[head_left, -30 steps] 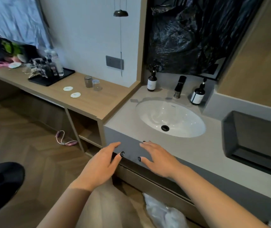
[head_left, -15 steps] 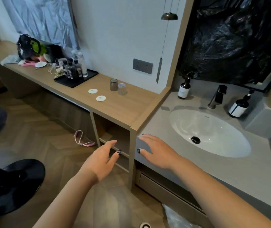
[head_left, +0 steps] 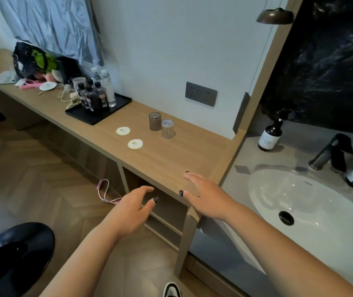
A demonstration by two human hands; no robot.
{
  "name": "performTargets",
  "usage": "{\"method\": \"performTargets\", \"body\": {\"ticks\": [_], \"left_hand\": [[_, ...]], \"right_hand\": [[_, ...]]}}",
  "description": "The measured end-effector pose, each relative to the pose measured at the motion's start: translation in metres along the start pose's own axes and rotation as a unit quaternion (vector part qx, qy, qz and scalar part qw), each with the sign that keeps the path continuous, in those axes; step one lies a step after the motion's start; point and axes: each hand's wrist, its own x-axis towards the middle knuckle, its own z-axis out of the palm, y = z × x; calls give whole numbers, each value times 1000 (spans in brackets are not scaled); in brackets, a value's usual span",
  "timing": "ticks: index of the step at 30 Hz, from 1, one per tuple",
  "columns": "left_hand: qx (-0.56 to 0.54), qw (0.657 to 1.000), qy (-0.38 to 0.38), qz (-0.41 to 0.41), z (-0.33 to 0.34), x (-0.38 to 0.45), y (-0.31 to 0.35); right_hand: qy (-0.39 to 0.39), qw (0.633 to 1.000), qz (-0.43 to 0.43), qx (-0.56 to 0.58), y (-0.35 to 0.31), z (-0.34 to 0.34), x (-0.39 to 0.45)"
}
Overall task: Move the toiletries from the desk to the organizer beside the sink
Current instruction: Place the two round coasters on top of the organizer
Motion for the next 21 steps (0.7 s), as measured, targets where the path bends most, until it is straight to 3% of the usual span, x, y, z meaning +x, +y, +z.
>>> {"method": "performTargets", "body": {"ticks": [14, 21], "left_hand": [[6, 998, -17, -56, -74, 145, -66], [14, 998, -35, -48, -107, 221, -123]], "right_hand": [[-43, 999, 1, 16, -8, -14, 180], [-31, 993, 69, 95, -20, 8, 264]]}}
